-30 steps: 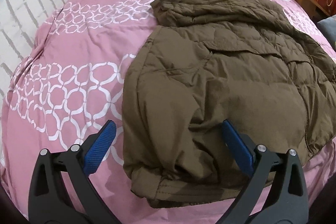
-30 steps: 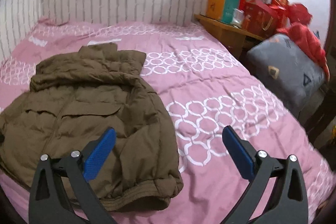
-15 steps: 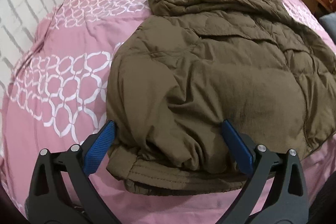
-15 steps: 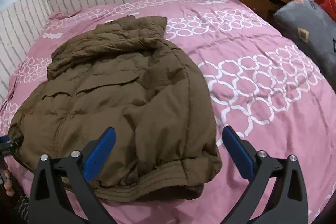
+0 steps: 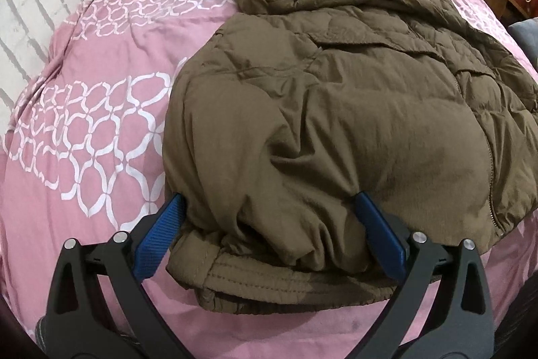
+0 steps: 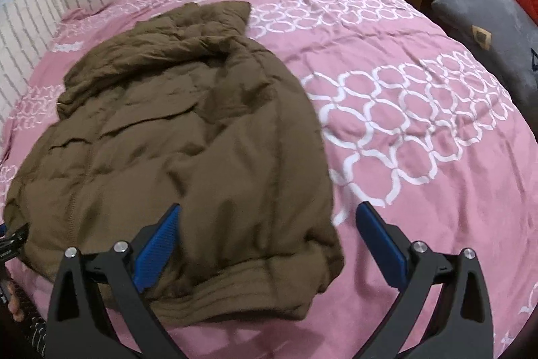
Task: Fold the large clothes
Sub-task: 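Grasp the jacket hem with the right gripper while the left grasps it too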
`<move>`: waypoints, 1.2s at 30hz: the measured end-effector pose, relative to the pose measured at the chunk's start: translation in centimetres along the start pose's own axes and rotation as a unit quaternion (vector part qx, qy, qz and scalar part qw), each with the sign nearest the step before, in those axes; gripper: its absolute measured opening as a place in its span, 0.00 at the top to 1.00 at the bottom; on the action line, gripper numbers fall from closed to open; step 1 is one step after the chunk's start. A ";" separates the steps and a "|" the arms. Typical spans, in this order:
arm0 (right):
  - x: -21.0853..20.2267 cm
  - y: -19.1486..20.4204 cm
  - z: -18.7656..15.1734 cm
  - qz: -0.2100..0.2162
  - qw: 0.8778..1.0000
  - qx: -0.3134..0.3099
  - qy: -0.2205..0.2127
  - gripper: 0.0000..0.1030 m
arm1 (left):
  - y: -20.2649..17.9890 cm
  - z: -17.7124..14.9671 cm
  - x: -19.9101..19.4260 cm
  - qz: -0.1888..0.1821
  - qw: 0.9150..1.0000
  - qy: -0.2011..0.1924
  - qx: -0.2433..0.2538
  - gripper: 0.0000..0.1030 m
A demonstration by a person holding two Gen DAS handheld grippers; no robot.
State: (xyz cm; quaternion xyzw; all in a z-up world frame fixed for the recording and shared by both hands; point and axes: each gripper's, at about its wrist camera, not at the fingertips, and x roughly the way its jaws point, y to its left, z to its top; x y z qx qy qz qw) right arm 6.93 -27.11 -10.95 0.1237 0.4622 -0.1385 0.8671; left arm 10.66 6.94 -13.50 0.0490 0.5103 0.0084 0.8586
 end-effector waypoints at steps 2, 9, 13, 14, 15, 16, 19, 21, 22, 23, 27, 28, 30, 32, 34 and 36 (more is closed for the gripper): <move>1.1 -0.3 0.0 0.010 1.000 0.006 0.018 0.02 | 0.0 0.1 -0.1 0.003 1.000 -0.004 0.002 0.03; 2.3 3.7 -0.4 0.041 0.995 -0.080 0.031 0.62 | 0.8 2.2 -2.4 0.039 0.997 -0.055 0.029 0.03; 2.0 4.4 -0.5 0.041 0.994 -0.099 0.016 0.73 | 2.6 3.3 -2.2 0.076 0.993 -0.063 0.071 0.03; 2.0 4.0 -0.4 0.045 0.995 -0.092 0.018 0.73 | 3.0 3.4 -1.8 0.077 0.993 -0.054 0.068 0.03; 2.1 3.8 -0.2 0.049 0.995 -0.085 0.019 0.73 | 3.5 3.3 -1.4 0.073 0.995 -0.043 0.057 0.03; 2.1 3.5 -0.2 0.054 0.995 -0.076 0.019 0.73 | 4.0 3.2 -0.6 0.058 0.997 -0.027 0.037 0.03; 2.1 3.4 0.0 0.055 0.996 -0.072 0.017 0.73 | 3.7 3.3 0.6 0.057 0.998 -0.010 0.040 0.03; 2.1 3.8 0.0 0.047 0.996 -0.080 0.016 0.73 | 3.4 3.4 0.7 0.060 0.997 -0.014 0.048 0.03; 2.1 3.9 0.0 0.045 0.996 -0.082 0.017 0.73 | 3.2 3.3 0.8 0.056 0.997 -0.011 0.051 0.03; 2.2 3.9 -0.1 0.044 0.996 -0.082 0.017 0.73 | 3.1 3.2 0.8 0.055 0.997 -0.011 0.053 0.03; 2.1 3.8 -0.1 0.042 0.996 -0.081 0.016 0.73 | 3.5 3.3 0.9 0.041 0.998 -0.006 0.041 0.03; 2.1 3.9 -0.1 0.041 0.996 -0.080 0.016 0.73 | 3.9 3.2 1.0 0.033 0.999 0.000 0.033 0.03; 2.1 3.8 -0.1 0.041 0.996 -0.080 0.015 0.73 | 4.2 3.1 1.2 0.025 0.999 0.007 0.025 0.03; 2.1 3.9 0.0 0.040 0.996 -0.081 0.014 0.73 | 4.1 2.9 1.5 0.022 0.999 0.013 0.027 0.03; 2.2 3.9 -0.1 0.042 0.996 -0.079 0.016 0.72 | 3.7 3.0 2.1 0.017 0.999 0.021 0.034 0.03; 2.3 3.8 0.0 0.045 0.996 -0.074 0.018 0.72 | 3.3 3.0 2.6 0.009 0.999 0.027 0.042 0.04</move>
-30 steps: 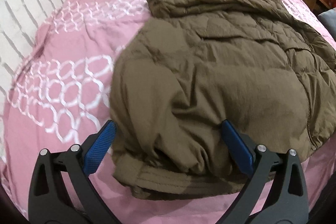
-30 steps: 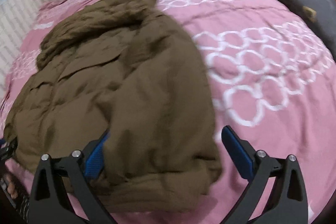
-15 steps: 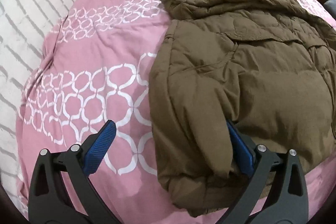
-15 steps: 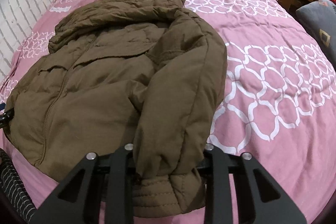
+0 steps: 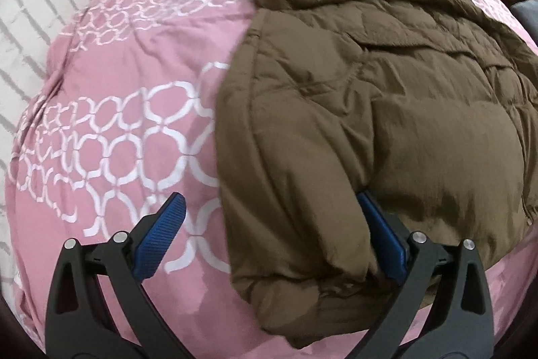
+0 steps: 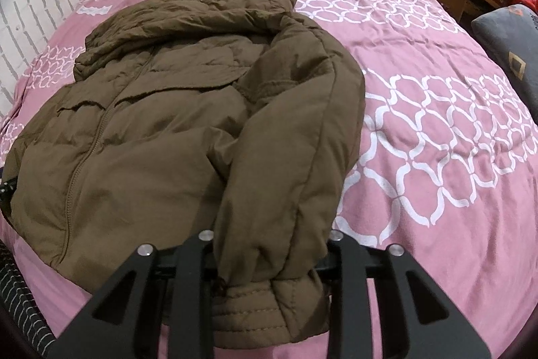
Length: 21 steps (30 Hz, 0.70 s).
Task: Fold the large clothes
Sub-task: 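Grasp the jacket hem with the right gripper while the left grasps it too, then lift the hem with both grippers and fold it toward the collar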
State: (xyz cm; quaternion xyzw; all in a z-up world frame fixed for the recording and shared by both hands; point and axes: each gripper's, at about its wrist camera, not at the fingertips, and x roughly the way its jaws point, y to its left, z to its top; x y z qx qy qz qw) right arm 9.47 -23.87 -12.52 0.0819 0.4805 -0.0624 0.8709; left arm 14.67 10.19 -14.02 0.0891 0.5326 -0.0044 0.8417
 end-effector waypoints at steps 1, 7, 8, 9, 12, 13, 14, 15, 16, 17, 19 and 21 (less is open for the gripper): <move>0.1 0.0 0.0 0.001 1.000 0.001 0.000 0.72 | -0.4 0.1 0.4 -0.010 1.000 0.004 0.006 0.06; 0.4 -0.2 0.0 0.009 1.000 0.007 0.001 0.68 | -2.3 -0.2 1.0 -0.026 0.998 0.013 0.049 0.43; 0.7 -0.4 0.0 0.012 1.000 0.011 0.003 0.67 | -2.4 -0.2 1.0 -0.027 0.998 0.012 0.053 0.44; 0.9 -0.6 0.0 0.016 1.000 0.016 0.005 0.66 | -2.5 -0.1 1.0 -0.028 0.998 0.013 0.054 0.46; 1.6 -1.2 -0.1 0.025 0.999 0.030 0.009 0.64 | -2.3 -0.1 1.1 -0.036 0.998 0.019 0.047 0.51; 1.6 -1.3 -0.1 0.028 0.999 0.034 0.009 0.64 | -2.3 -0.1 1.2 -0.035 0.998 0.020 0.047 0.52; 1.6 -1.4 -0.2 0.031 0.999 0.037 0.008 0.64 | -2.3 0.0 1.1 -0.034 0.998 0.020 0.048 0.53; 1.5 -1.4 -0.2 0.034 0.999 0.039 0.007 0.64 | -2.4 -0.1 1.1 -0.032 0.998 0.020 0.050 0.57; 1.5 -1.4 -0.2 0.036 0.999 0.039 0.006 0.65 | -2.3 -0.1 0.9 -0.032 0.998 0.020 0.051 0.62; 1.3 -1.5 -0.3 0.039 0.998 0.041 0.003 0.65 | -2.3 0.1 0.7 -0.033 0.998 0.020 0.051 0.64; 0.8 -1.5 -0.2 0.043 0.998 0.043 -0.004 0.70 | -1.8 0.2 -0.1 -0.040 0.998 0.020 0.040 0.75; -0.6 -1.4 -0.2 0.047 0.998 0.042 -0.025 0.75 | -1.0 0.3 -0.9 -0.051 0.998 0.018 0.021 0.79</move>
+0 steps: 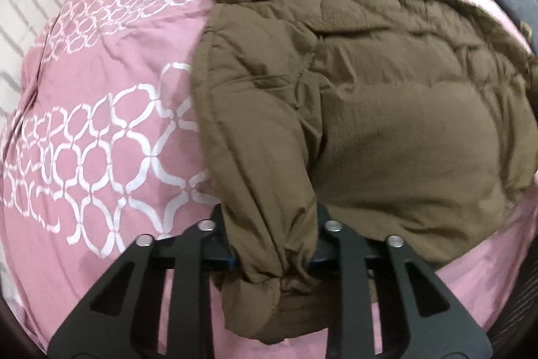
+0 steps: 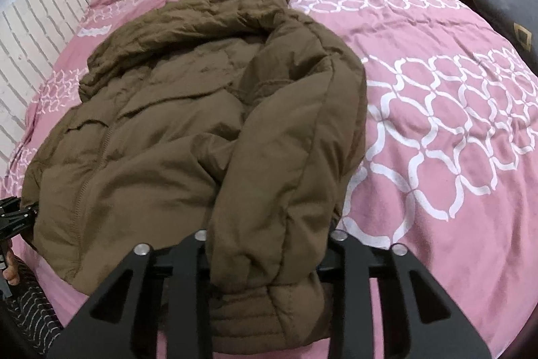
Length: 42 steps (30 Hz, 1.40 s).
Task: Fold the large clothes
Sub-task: 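Lift the hem with both grippers and fold it toward the collar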
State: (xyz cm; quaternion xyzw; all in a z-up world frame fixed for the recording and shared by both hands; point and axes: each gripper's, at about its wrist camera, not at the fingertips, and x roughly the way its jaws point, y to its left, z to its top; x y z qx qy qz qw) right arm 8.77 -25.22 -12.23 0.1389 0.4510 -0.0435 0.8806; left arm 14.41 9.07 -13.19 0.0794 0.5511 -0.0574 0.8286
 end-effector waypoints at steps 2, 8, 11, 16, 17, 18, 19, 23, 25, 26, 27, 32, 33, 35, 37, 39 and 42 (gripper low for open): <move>-1.7 0.4 0.1 0.009 1.000 -0.004 -0.025 0.77 | 0.9 -0.1 -1.3 -0.014 1.000 -0.006 -0.016 0.82; -5.3 2.4 -0.4 -0.010 0.995 -0.073 -0.059 0.82 | 2.7 -0.3 -5.2 -0.035 0.998 -0.032 -0.030 0.86; -7.3 2.2 -0.5 0.003 0.994 -0.067 -0.082 0.83 | 3.5 0.4 -7.3 -0.034 0.998 -0.052 -0.026 0.86; -11.5 1.9 -0.1 0.016 0.990 -0.061 -0.126 0.83 | 4.6 0.5 -10.6 -0.051 0.995 -0.075 -0.045 0.86; -12.4 1.9 -0.1 0.019 0.989 -0.062 -0.134 0.83 | 4.6 0.8 -11.0 -0.055 0.994 -0.080 -0.046 0.86; -13.1 1.9 -0.2 0.021 0.988 -0.062 -0.139 0.83 | 4.7 0.9 -11.6 -0.059 0.994 -0.086 -0.044 0.86; -14.1 2.0 -0.3 0.021 0.987 -0.063 -0.148 0.83 | 4.6 0.6 -12.6 -0.061 0.993 -0.093 -0.041 0.86; -17.2 2.4 -0.4 0.030 0.982 -0.062 -0.174 0.83 | 5.6 -0.4 -16.4 -0.077 0.990 -0.113 -0.043 0.86; -18.7 2.7 -0.7 0.031 0.980 -0.067 -0.186 0.83 | 6.4 -0.4 -18.8 -0.081 0.987 -0.133 -0.042 0.86; -19.7 2.8 -0.7 0.031 0.978 -0.069 -0.194 0.83 | 6.9 -0.3 -19.8 -0.082 0.986 -0.142 -0.041 0.86; -20.3 2.9 -0.9 0.031 0.977 -0.070 -0.198 0.83 | 7.3 -0.1 -20.9 -0.084 0.984 -0.149 -0.042 0.86; -22.3 2.4 0.3 0.042 0.972 -0.047 -0.226 0.83 | 9.4 1.0 -23.0 -0.089 0.980 -0.174 -0.040 0.85; -21.7 2.1 1.1 0.039 0.973 -0.041 -0.225 0.83 | 9.6 1.6 -22.2 -0.088 0.980 -0.172 -0.042 0.85; -20.0 1.9 2.0 0.033 0.975 -0.031 -0.218 0.83 | 10.0 2.6 -20.6 -0.087 0.982 -0.163 -0.049 0.85; -18.1 2.2 3.1 0.033 0.977 -0.023 -0.208 0.83 | 10.0 4.2 -18.5 -0.083 0.983 -0.156 -0.059 0.85; -16.6 2.6 4.3 0.029 0.979 -0.025 -0.199 0.83 | 10.0 6.3 -16.7 -0.088 0.981 -0.154 -0.073 0.84; -14.7 3.1 7.0 0.026 0.981 -0.025 -0.190 0.83 | 10.8 10.4 -14.9 -0.098 0.980 -0.154 -0.084 0.84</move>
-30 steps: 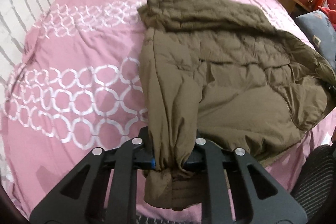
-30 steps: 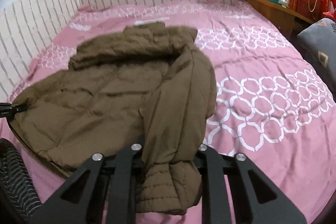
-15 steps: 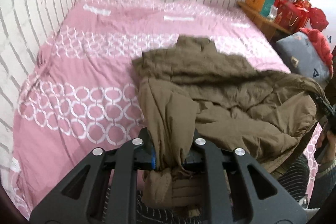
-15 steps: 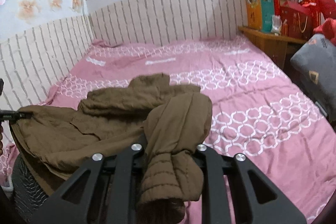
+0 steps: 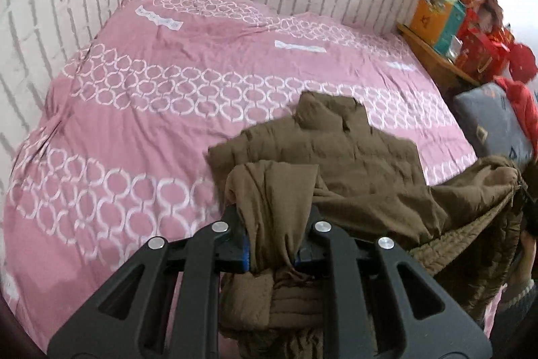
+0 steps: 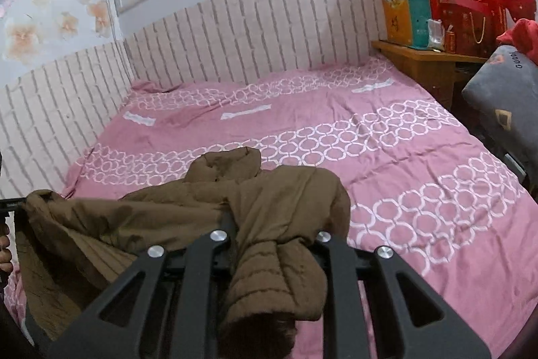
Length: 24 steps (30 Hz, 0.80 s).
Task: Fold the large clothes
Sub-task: 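Lift the hem with both grippers and fold it toward the collar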
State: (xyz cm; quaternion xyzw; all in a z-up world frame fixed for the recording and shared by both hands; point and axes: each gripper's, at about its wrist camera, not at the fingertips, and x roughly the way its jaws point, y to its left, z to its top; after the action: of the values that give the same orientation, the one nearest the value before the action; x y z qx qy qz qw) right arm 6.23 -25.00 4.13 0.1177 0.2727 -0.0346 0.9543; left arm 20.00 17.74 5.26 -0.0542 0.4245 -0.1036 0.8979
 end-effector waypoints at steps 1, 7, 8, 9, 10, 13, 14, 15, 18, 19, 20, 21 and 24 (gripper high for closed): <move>1.2 0.0 1.1 -0.002 1.000 -0.002 0.003 0.83 | 0.2 1.3 0.9 -0.003 1.000 -0.002 0.004 0.84; 9.2 -0.8 6.7 -0.005 0.999 0.009 0.038 0.83 | -0.1 8.8 8.4 0.007 1.000 0.003 0.008 0.82; 11.1 -1.3 7.5 -0.007 0.999 0.018 0.047 0.83 | 0.2 9.7 9.9 0.009 1.000 0.010 0.004 0.81; 12.9 -1.7 7.9 -0.010 0.998 0.026 0.058 0.83 | 0.3 10.7 11.7 0.014 1.000 0.017 0.001 0.80; 14.6 -1.9 8.0 -0.018 0.997 0.028 0.070 0.83 | 0.9 11.6 14.0 0.020 0.999 0.033 -0.005 0.80; 20.7 -1.2 7.5 -0.061 0.991 -0.007 0.120 0.82 | 1.2 12.6 19.7 0.044 0.996 0.073 -0.001 0.80; 22.8 -1.0 6.7 -0.072 0.987 -0.019 0.144 0.82 | 1.2 12.5 21.4 0.057 0.995 0.084 0.008 0.80; 24.9 -0.9 5.8 -0.078 0.982 -0.028 0.170 0.82 | 1.5 12.0 23.3 0.069 0.993 0.098 0.020 0.80; 28.1 -1.5 3.4 -0.075 0.973 -0.012 0.216 0.81 | 1.2 11.1 25.6 0.086 0.989 0.114 0.043 0.79; 28.4 -1.8 3.0 -0.073 0.973 0.002 0.219 0.81 | 1.0 10.9 25.8 0.088 0.988 0.116 0.047 0.79; 28.3 -1.9 2.9 -0.071 0.974 0.011 0.217 0.81 | 1.1 10.6 25.5 0.089 0.988 0.117 0.052 0.79; 28.0 -1.9 3.0 -0.069 0.974 0.014 0.215 0.81 | 1.0 10.7 25.3 0.090 0.987 0.118 0.054 0.79; 26.6 -1.5 3.5 -0.060 0.975 0.008 0.214 0.78 | 0.5 11.1 23.6 0.086 0.988 0.108 0.063 0.78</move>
State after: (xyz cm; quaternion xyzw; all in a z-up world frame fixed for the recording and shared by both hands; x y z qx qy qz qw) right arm 30.40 -27.37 -7.30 0.1136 0.4772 -0.0680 0.8687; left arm 43.28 12.85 -5.55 0.0510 0.5146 -0.0579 0.8539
